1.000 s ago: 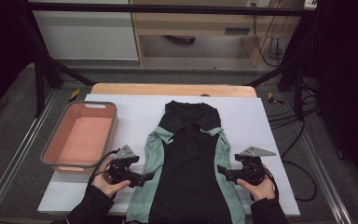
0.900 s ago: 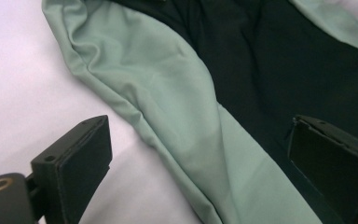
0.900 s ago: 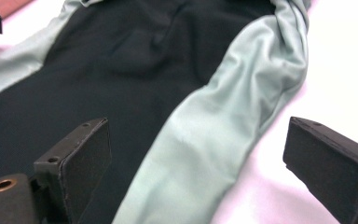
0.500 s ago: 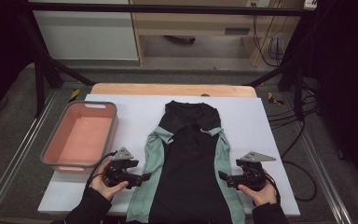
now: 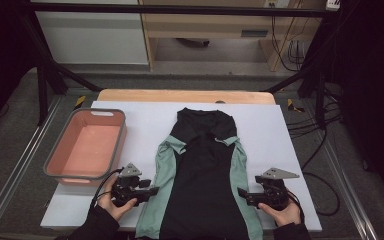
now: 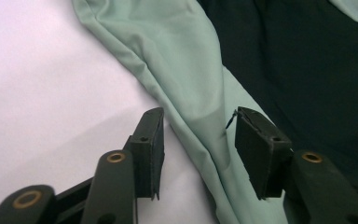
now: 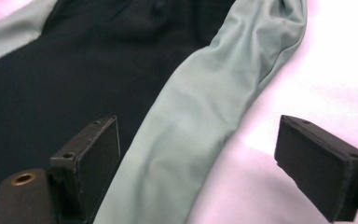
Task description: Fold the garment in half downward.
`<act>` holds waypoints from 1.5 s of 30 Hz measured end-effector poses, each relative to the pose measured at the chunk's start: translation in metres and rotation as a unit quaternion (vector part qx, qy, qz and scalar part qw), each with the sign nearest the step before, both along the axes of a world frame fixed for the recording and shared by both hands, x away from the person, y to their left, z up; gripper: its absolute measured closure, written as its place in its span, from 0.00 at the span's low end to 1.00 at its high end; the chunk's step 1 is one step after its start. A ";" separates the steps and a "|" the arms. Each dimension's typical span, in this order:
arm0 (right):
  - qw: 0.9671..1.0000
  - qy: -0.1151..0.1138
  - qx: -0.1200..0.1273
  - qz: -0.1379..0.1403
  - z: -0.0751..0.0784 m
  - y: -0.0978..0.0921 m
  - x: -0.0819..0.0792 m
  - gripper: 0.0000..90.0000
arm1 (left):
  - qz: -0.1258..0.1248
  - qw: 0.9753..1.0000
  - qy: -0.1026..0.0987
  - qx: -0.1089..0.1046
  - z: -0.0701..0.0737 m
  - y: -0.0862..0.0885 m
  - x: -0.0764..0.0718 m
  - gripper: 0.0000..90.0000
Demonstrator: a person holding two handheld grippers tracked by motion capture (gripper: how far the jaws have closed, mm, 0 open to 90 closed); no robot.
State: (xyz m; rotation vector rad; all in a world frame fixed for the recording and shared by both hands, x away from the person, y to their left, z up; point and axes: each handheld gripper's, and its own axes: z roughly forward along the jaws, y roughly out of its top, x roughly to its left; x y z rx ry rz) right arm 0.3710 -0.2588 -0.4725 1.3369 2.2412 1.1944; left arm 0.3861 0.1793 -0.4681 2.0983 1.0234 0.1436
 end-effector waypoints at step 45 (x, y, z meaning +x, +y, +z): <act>0.998 0.052 -0.033 0.004 0.000 -0.003 -0.011 0.98 | -0.015 0.999 0.023 0.038 0.001 -0.001 -0.031 0.97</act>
